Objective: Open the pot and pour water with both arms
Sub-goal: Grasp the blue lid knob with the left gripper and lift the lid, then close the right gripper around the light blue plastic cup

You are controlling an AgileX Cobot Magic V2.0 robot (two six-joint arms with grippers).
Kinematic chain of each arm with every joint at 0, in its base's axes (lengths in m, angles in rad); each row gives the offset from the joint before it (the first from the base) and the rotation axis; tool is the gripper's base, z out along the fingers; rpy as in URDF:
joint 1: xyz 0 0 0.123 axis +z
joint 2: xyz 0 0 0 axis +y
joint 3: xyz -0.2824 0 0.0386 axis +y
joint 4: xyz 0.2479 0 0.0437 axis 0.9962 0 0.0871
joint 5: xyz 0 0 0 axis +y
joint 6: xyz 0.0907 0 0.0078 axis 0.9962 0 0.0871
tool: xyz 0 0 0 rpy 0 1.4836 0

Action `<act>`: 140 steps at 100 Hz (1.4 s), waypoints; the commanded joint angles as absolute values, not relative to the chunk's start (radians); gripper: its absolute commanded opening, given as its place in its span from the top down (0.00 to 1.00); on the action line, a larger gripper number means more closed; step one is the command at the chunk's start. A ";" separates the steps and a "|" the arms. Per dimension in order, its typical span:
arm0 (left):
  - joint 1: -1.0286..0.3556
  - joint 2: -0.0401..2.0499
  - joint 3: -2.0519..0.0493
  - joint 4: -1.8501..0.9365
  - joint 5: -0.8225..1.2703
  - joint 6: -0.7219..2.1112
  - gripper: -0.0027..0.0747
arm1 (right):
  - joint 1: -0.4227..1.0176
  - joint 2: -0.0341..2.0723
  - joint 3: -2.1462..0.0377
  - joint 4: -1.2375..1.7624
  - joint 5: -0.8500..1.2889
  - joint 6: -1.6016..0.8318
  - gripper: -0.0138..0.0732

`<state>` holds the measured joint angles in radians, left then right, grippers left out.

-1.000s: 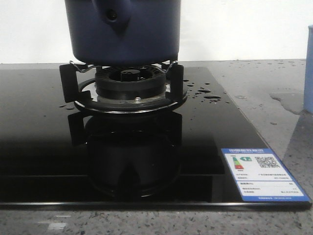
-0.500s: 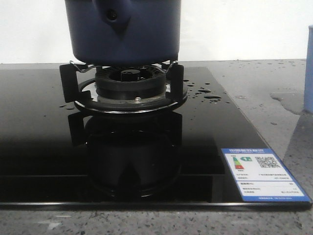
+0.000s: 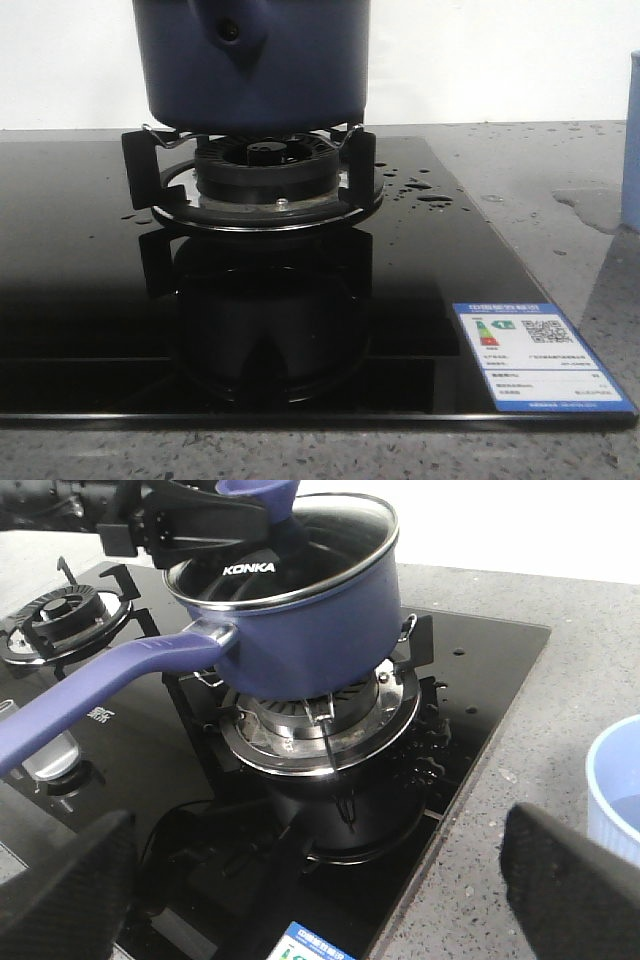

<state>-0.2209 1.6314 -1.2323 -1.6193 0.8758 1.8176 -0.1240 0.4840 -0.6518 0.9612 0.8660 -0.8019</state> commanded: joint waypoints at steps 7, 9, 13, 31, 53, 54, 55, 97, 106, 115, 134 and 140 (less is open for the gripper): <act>-0.238 1.621 -1.265 -1.722 0.936 1.841 0.20 | -0.124 0.498 -0.687 1.014 0.813 -0.813 0.10; -0.241 1.622 -1.265 -1.722 0.934 1.849 0.20 | -0.124 0.498 -0.687 1.014 0.813 -0.813 0.10; -0.249 1.625 -1.265 -1.722 0.934 1.857 0.20 | -0.124 0.498 -0.687 1.014 0.813 -0.813 0.10; -0.268 1.627 -1.265 -1.748 0.927 1.908 0.30 | -0.124 0.498 -0.687 1.014 0.808 -0.813 0.10; -0.271 1.627 -1.265 -1.751 0.927 1.908 0.58 | -0.124 0.498 -0.687 1.014 0.808 -0.813 0.10; -0.271 1.627 -1.265 -1.751 0.927 1.908 0.60 | -0.124 0.498 -0.687 1.014 0.808 -0.813 0.10; -0.271 1.627 -1.265 -1.751 0.927 1.908 0.60 | -0.124 0.498 -0.687 1.014 0.808 -0.813 0.10; -0.258 1.619 -1.324 -1.851 0.988 1.906 0.64 | -0.124 0.498 -0.687 1.014 0.782 -0.813 0.10; -0.249 1.596 -1.351 -1.851 0.987 1.899 0.64 | -0.124 0.498 -0.687 1.014 0.760 -0.813 0.10; -0.231 1.564 -1.369 -1.849 0.984 1.897 0.64 | -0.124 0.498 -0.687 1.014 0.735 -0.813 0.10; -0.158 1.485 -1.369 -1.788 0.990 1.770 0.64 | -0.124 0.498 -0.687 1.014 0.602 -0.813 0.10; -0.134 1.456 -1.369 -1.743 0.997 1.731 0.64 | -0.124 0.498 -0.686 1.009 0.552 -0.813 0.10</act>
<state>-0.1645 1.5394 -1.3314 -1.7071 0.9466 1.8012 -0.1240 0.4840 -0.6518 0.9650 0.6772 -0.8019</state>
